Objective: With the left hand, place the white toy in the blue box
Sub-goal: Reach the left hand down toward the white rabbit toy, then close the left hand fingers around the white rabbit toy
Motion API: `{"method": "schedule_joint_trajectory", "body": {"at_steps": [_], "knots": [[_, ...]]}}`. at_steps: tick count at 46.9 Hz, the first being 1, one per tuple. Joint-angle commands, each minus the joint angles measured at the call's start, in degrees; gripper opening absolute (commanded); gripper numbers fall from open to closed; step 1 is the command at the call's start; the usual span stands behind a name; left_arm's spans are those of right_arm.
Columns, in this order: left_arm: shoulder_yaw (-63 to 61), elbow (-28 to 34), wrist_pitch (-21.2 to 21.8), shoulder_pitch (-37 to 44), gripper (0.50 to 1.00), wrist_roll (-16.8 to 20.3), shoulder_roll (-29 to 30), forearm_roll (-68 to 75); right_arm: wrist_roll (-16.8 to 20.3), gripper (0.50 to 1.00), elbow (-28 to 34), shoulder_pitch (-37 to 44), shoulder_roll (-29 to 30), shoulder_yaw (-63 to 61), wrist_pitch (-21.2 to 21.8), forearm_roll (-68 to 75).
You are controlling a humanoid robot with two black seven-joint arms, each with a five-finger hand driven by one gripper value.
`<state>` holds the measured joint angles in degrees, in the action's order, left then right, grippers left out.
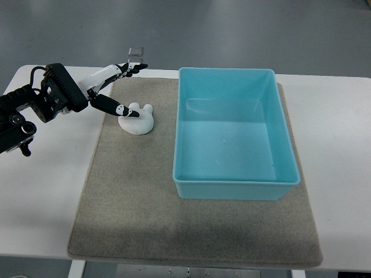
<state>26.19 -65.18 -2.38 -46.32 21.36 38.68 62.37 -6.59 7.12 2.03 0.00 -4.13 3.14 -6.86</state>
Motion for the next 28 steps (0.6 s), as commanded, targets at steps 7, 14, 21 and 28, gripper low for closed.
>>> {"method": "schedule_joint_trajectory", "body": {"at_steps": [7,14,21,28], "knots": [[0.00,0.05,0.18,0.00,0.984,0.26,1.58,9.87,0.00,0.936,0.00,0.00,0.00,0.00,-0.06,0.00],[-0.09,0.49,1.14,0.00,0.984,0.44,1.67,15.58,0.00,0.936,0.00,0.00,0.00,0.00,-0.06,0.00],[-1.31,0.67,2.73,0.00,0.981,0.62,1.67,19.98,0.00,0.936,0.00,0.00,0.00,0.00,-0.06,0.00],[-3.07,0.67,4.31,-0.09,0.979,0.62,1.67,21.92,0.00,0.936,0.00,0.00,0.00,0.00,-0.06,0.00]]}}
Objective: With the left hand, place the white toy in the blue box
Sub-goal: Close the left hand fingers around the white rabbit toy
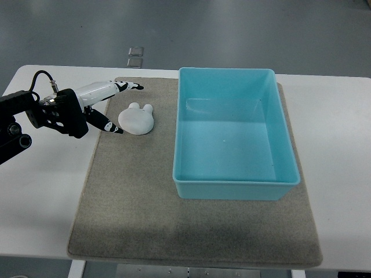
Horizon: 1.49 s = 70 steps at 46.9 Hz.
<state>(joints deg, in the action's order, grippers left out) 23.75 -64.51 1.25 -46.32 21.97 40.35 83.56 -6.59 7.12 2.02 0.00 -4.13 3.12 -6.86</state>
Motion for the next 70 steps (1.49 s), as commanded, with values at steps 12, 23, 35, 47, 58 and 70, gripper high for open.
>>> {"method": "schedule_joint_trajectory", "body": {"at_steps": [12,23,35,47,58,70], "knots": [[-2.92,0.44,3.67,-0.35,0.969,0.09,-0.18,1.34,0.00,0.936,0.00,0.00,0.00,0.00,-0.04,0.00],[-4.76,1.58,4.99,-0.52,0.902,0.00,-0.80,2.13,0.00,0.936,0.00,0.00,0.00,0.00,0.04,0.00],[-5.03,2.99,5.08,-0.52,0.853,0.09,-3.08,2.39,0.00,0.936,0.00,0.00,0.00,0.00,0.04,0.00],[-5.03,3.78,5.08,-0.61,0.735,0.00,-4.40,2.39,0.00,0.936,0.00,0.00,0.00,0.00,0.04,0.00],[-5.20,4.83,5.08,-0.52,0.540,0.00,-4.66,2.48,0.00,0.936,0.00,0.00,0.00,0.00,-0.04,0.00],[-5.20,5.01,8.58,-0.61,0.500,0.00,-4.40,2.92,0.00,0.936,0.00,0.00,0.00,0.00,-0.04,0.00]]}}
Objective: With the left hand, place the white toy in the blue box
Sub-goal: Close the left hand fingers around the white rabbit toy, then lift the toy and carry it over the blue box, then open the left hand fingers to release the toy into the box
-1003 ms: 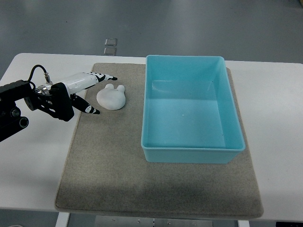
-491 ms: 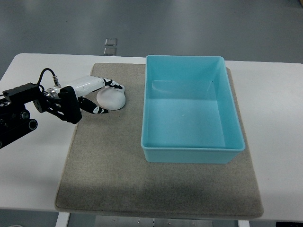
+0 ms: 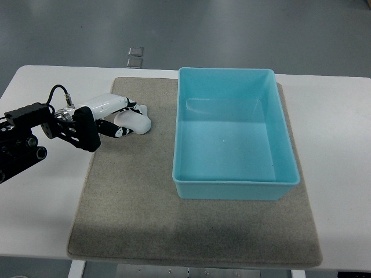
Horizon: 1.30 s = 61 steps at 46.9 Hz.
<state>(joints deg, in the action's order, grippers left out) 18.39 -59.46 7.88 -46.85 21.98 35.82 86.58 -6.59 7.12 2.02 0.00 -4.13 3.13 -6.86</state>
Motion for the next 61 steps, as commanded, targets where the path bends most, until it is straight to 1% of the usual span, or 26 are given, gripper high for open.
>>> {"method": "schedule_joint_trajectory", "body": {"at_steps": [1,10,14,25,31,36,44,48,59,61], "knots": [[0.16,0.04,2.49,-0.08,0.500,-0.01,0.21,-0.10,0.00,0.936,0.00,0.00,0.00,0.00,0.03,0.00],[1.39,-0.31,8.11,-1.40,0.500,-0.01,0.57,-1.42,0.00,0.936,0.00,0.00,0.00,0.00,0.03,0.00],[2.18,-0.92,9.26,-2.89,0.500,-0.01,0.57,-1.42,0.00,0.936,0.00,0.00,0.00,0.00,-0.06,0.00],[2.71,-6.98,9.26,-7.38,0.500,0.34,0.39,-1.24,0.00,0.936,0.00,0.00,0.00,0.00,0.03,0.00],[2.53,-10.85,8.91,-8.70,0.500,1.84,-0.40,-0.80,0.00,0.936,0.00,0.00,0.00,0.00,-0.06,0.00],[1.92,-13.49,8.30,-9.66,0.500,1.93,-2.59,-0.54,0.00,0.936,0.00,0.00,0.00,0.00,0.03,0.00],[-0.28,-13.58,6.36,-9.66,0.500,1.93,-7.08,-0.27,0.00,0.936,0.00,0.00,0.00,0.00,0.03,0.00],[-2.30,-13.58,6.10,-9.58,0.500,1.93,-8.66,-0.19,0.00,0.936,0.00,0.00,0.00,0.00,-0.06,0.00],[-5.99,-13.05,6.10,-9.05,0.500,1.93,-10.68,0.16,0.00,0.936,0.00,0.00,0.00,0.00,-0.06,0.00],[-6.08,-13.05,6.10,-8.87,0.533,1.93,-10.68,0.08,0.00,0.936,0.00,0.00,0.00,0.00,0.03,0.00]]}}
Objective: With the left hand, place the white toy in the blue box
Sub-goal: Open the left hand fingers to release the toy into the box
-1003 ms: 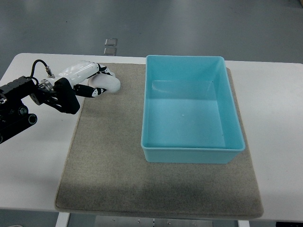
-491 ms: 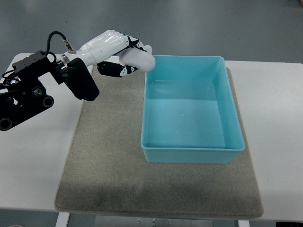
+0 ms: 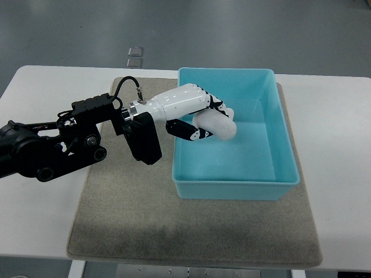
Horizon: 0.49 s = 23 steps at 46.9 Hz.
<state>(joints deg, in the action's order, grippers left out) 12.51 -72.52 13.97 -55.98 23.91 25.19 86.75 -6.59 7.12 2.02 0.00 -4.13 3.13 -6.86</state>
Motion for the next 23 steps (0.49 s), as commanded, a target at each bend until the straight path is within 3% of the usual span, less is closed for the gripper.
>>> {"method": "schedule_joint_trajectory", "body": {"at_steps": [1,4,9,13,23], "knots": [[-0.30,0.01,0.01,0.25,0.557,0.00,-0.05,-0.09,0.00,0.936,0.00,0.00,0.00,0.00,-0.05,0.00],[-0.30,0.01,0.10,0.34,0.668,0.00,-0.05,-0.09,0.00,0.936,0.00,0.00,0.00,0.00,0.04,0.00],[-0.21,-0.08,0.19,0.78,0.799,0.00,-0.05,-0.27,0.00,0.936,0.00,0.00,0.00,0.00,0.04,0.00],[-0.12,0.01,0.62,0.78,0.983,0.00,-0.05,-0.88,0.00,0.936,0.00,0.00,0.00,0.00,-0.05,0.00],[-0.03,-0.16,0.71,1.40,0.994,0.00,-0.05,-1.15,0.00,0.936,0.00,0.00,0.00,0.00,0.04,0.00]]}}
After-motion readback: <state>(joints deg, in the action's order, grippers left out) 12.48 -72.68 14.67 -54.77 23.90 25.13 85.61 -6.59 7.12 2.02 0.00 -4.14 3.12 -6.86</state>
